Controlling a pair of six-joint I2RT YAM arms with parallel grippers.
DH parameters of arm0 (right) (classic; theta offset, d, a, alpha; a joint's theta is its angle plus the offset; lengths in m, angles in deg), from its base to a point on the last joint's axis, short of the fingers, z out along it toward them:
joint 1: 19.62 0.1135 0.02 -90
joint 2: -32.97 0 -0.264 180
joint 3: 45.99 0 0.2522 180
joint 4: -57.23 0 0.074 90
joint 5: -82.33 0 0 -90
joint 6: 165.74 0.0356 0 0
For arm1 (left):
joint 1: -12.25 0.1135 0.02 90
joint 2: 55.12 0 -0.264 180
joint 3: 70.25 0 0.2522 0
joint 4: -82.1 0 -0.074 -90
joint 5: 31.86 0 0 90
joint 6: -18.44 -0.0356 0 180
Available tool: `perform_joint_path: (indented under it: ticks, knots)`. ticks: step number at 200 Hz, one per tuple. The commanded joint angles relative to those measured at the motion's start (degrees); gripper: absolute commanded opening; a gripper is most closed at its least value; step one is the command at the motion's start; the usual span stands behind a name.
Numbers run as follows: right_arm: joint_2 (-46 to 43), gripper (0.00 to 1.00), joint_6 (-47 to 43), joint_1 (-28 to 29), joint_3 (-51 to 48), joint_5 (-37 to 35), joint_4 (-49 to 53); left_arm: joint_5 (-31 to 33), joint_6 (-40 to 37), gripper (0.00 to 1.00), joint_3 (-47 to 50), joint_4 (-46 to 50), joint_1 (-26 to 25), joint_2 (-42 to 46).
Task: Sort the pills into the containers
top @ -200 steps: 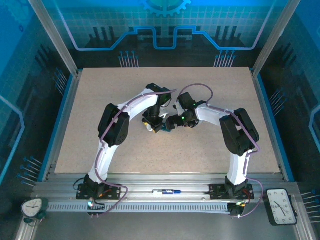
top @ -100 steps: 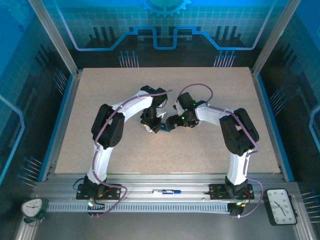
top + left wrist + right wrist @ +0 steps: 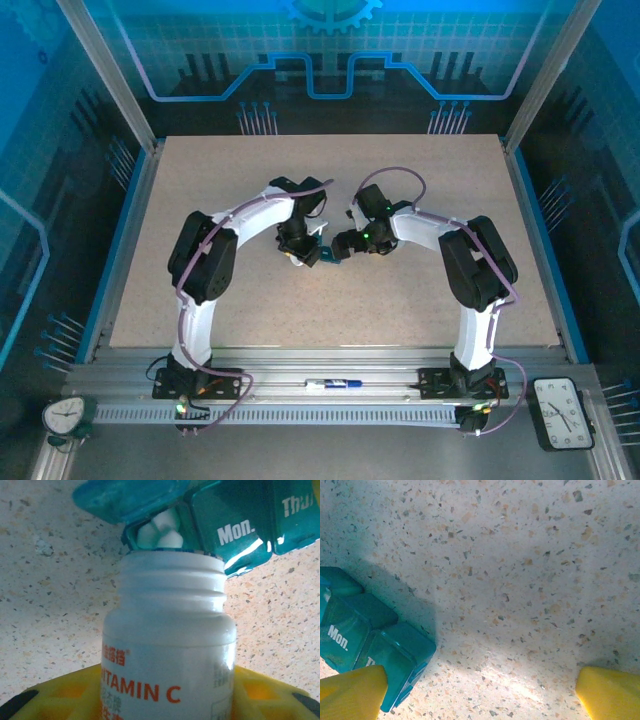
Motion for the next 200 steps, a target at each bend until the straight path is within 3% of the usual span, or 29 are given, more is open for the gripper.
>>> perform_joint_path:
  ticks: [1,200]
  knots:
    - [4.88,1.0,-0.02,-0.83,-1.18,1.02,-0.36,-1.91,1.86,0.0,2.45,-3.11,0.55,3.33]
    - [4.9,1.0,0.16,-0.85,-1.26,1.3,-0.42,-8.45,5.91,0.0,19.45,-22.69,2.53,13.76]
